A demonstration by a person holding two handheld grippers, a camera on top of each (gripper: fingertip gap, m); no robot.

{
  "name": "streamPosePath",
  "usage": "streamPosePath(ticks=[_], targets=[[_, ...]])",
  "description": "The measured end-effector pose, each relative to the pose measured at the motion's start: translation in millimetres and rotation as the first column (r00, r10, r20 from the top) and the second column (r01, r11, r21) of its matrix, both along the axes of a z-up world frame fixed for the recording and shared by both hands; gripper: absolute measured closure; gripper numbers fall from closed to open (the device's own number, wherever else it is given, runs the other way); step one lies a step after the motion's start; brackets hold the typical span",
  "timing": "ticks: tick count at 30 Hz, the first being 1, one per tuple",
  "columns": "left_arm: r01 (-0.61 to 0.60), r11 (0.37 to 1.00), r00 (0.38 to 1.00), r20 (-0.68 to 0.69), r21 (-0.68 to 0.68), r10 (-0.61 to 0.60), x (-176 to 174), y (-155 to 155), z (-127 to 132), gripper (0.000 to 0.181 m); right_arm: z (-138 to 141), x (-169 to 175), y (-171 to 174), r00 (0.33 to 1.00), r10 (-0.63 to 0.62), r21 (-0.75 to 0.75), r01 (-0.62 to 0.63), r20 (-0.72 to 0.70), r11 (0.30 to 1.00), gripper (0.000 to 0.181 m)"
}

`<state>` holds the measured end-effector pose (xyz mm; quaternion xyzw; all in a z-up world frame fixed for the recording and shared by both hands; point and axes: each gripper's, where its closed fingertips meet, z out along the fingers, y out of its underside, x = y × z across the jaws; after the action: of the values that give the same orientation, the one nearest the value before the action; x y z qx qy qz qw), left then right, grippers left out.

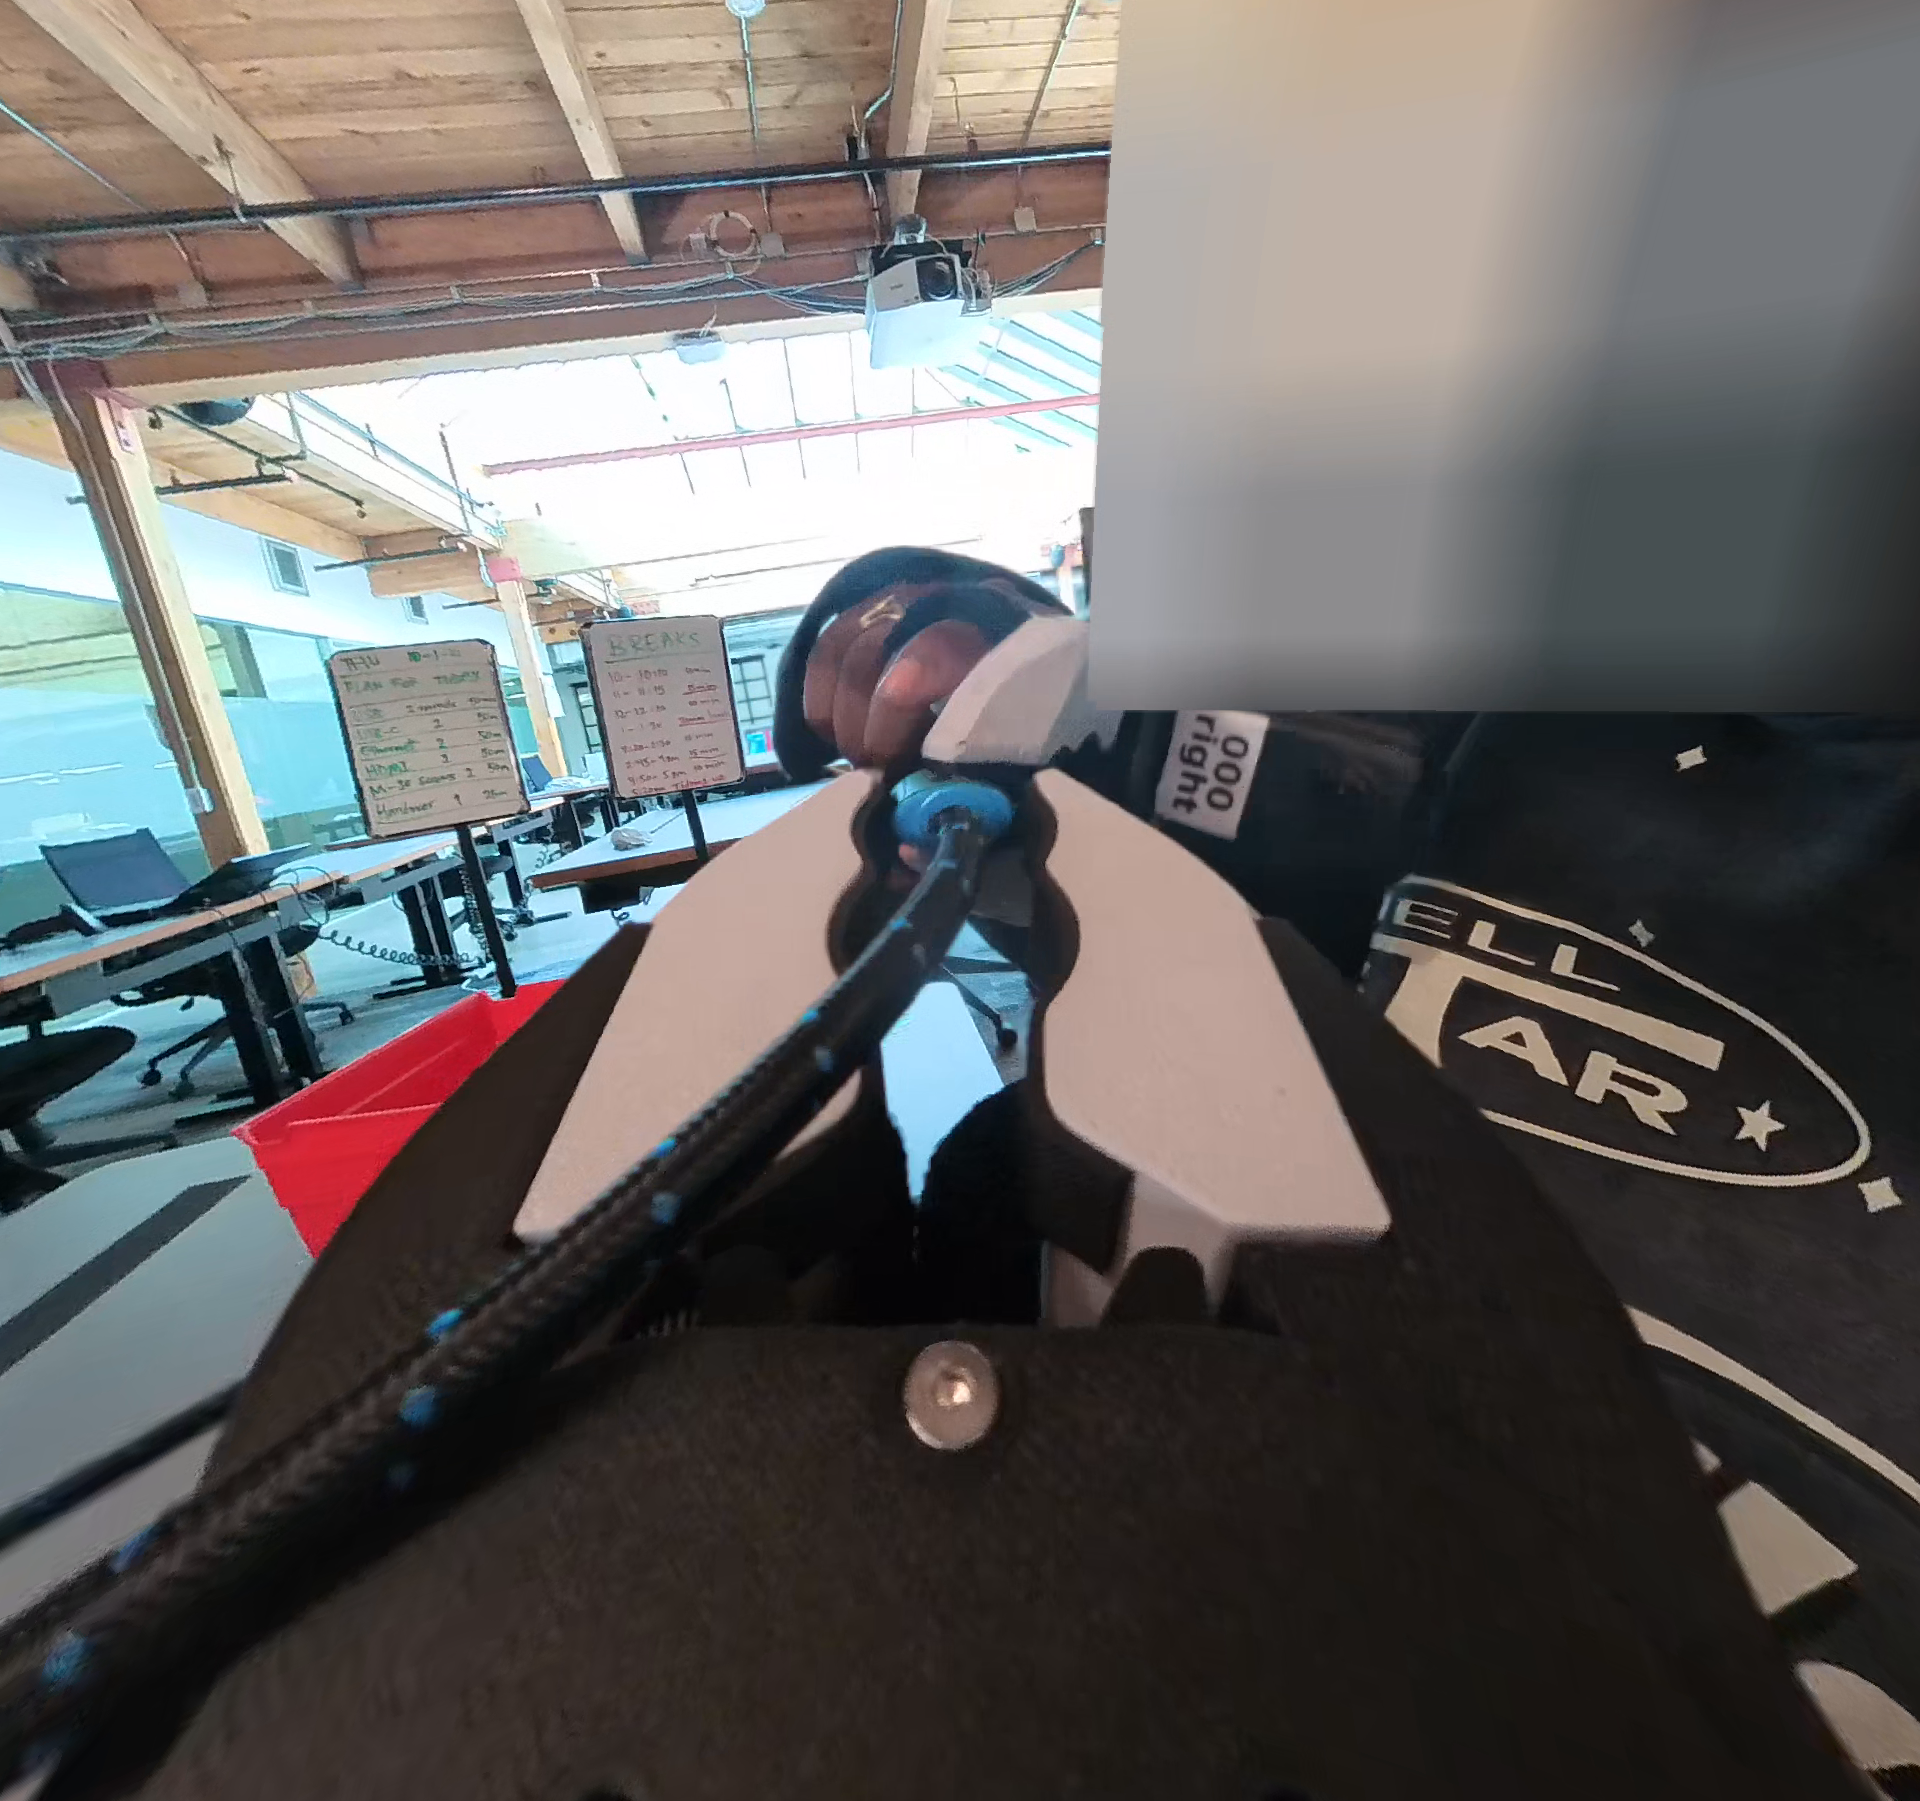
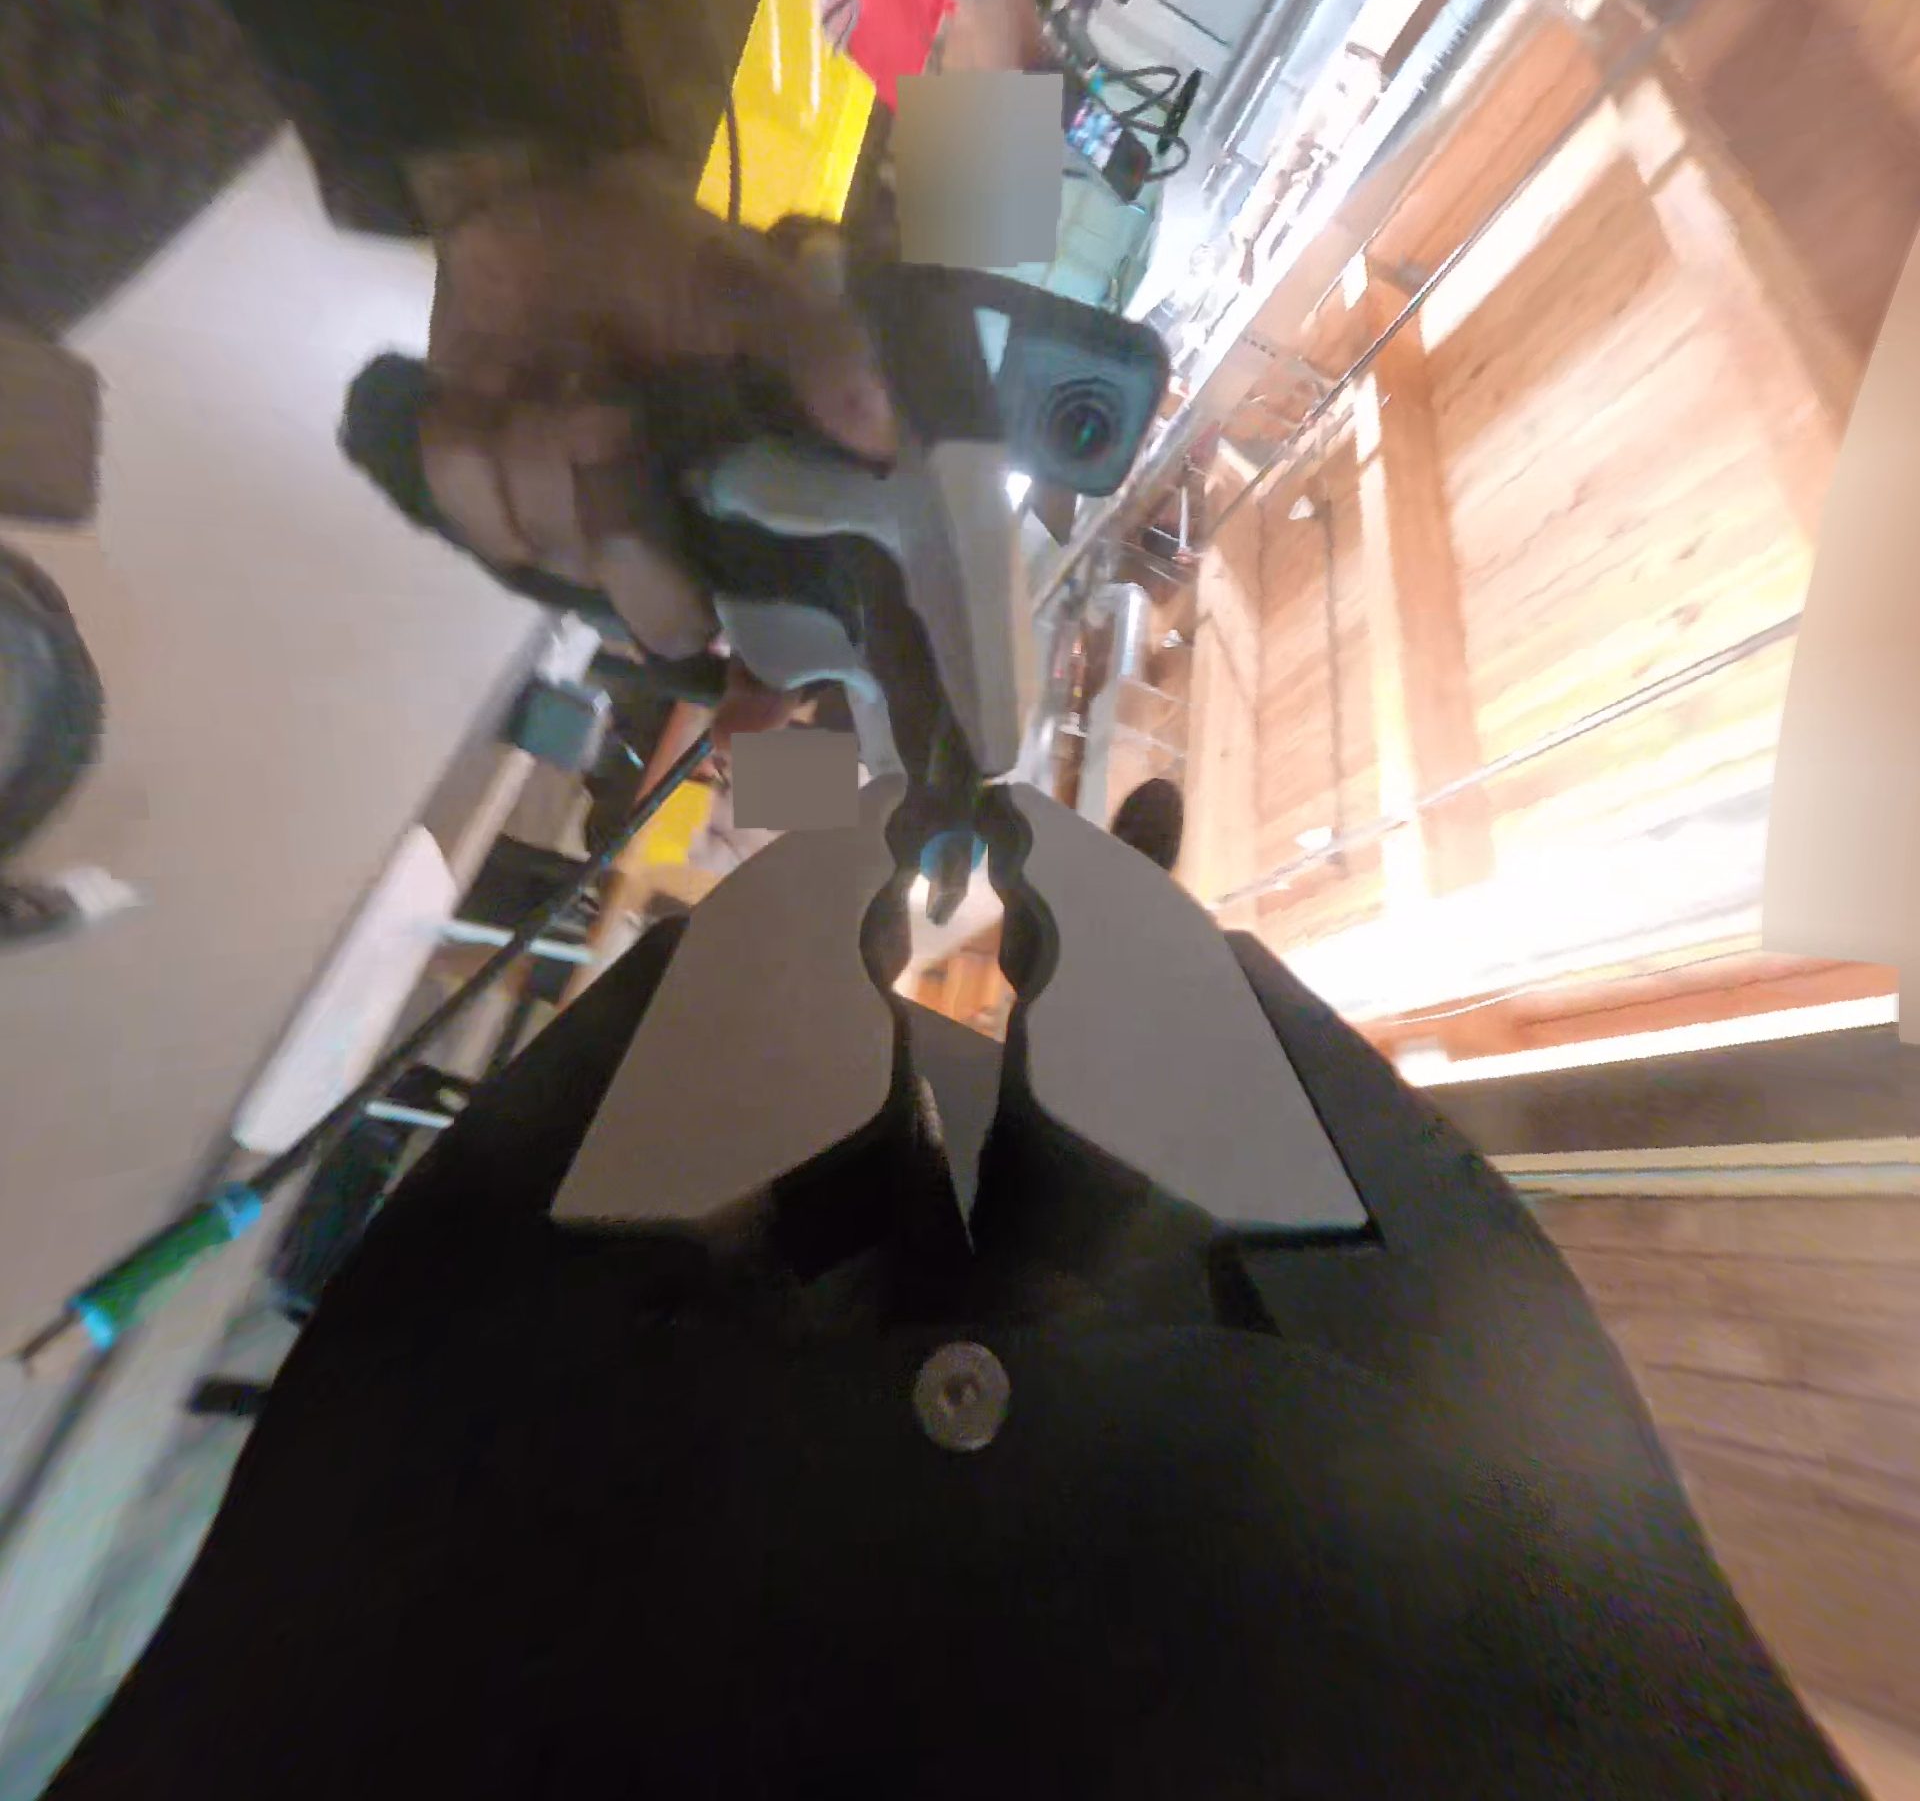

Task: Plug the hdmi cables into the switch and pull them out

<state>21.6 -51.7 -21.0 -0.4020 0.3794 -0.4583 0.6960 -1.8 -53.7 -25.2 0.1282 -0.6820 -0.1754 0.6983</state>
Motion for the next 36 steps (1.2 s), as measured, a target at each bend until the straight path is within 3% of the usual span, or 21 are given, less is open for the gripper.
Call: streamPosePath(ticks=[2,8,10,13,15,18,20,22,24,26,29,33,36], targets=[[0.005,1.000,1.000,-0.007,-0.015,-0.005,-2.0,0.8,-0.7,0.155,-1.9,-1.5,1.8,0.999,-0.032,0.095,0.031,0.002,0.995,0.169],[-0.013,1.000,1.000,-0.007,-0.008,0.013,-4.0,1.1,0.8,0.160,0.5,-2.2,0.5,0.999,-0.018,0.078,0.016,0.031,0.997,0.169],[-0.040,0.999,0.999,-0.021,0.015,0.040,-4.7,1.1,0.6,0.160,0.0,-2.6,0.1,0.999,-0.005,-0.001,0.006,0.047,1.000,0.169],[-0.094,0.993,0.995,-0.038,0.065,0.097,-9.9,0.8,2.3,0.160,1.2,-0.3,5.4,0.994,0.000,-0.276,0.031,0.112,0.961,0.166],[-0.147,0.985,0.989,-0.008,0.095,0.148,-25.8,-0.3,10.2,0.160,2.0,4.6,12.5,0.986,0.021,-0.501,0.067,0.168,0.863,0.156],[-0.267,0.953,0.964,0.048,0.141,0.263,-57.9,0.0,22.0,0.160,-18.6,10.5,13.0,0.945,0.176,-0.817,0.135,0.277,0.561,0.141],[-0.354,0.920,0.935,0.087,0.166,0.344,-76.1,0.4,28.7,0.160,-54.6,9.0,19.6,0.889,0.247,-0.888,0.287,0.386,0.358,0.117],[-0.425,0.886,0.904,0.127,0.184,0.408,-89.9,0.3,34.3,0.160,-105.8,7.0,33.2,0.804,0.248,-0.837,0.484,0.541,0.257,0.098],[-0.464,0.862,0.885,0.150,0.203,0.441,-97.6,-1.3,37.1,0.160,-150.8,3.8,44.0,0.733,0.212,-0.760,0.594,0.646,0.264,0.098],[-0.479,0.852,0.877,0.141,0.208,0.459,-100.5,-0.5,36.4,0.160,-179.1,-3.5,50.0,0.702,0.165,-0.709,0.622,0.693,0.332,0.108],[-0.476,0.851,0.879,0.125,0.222,0.460,-101.0,-0.5,33.9,0.160,-200.2,-19.8,58.9,0.697,0.099,-0.661,0.612,0.710,0.435,0.118],[-0.461,0.859,0.888,0.119,0.225,0.445,-99.6,-0.6,31.6,0.160,-223.9,-31.6,54.4,0.630,0.149,-0.623,0.652,0.762,0.432,0.120],[-0.461,0.858,0.887,0.092,0.225,0.452,-96.0,3.6,27.5,0.160,-240.4,-36.4,52.3,0.596,0.165,-0.599,0.667,0.786,0.443,0.139]])
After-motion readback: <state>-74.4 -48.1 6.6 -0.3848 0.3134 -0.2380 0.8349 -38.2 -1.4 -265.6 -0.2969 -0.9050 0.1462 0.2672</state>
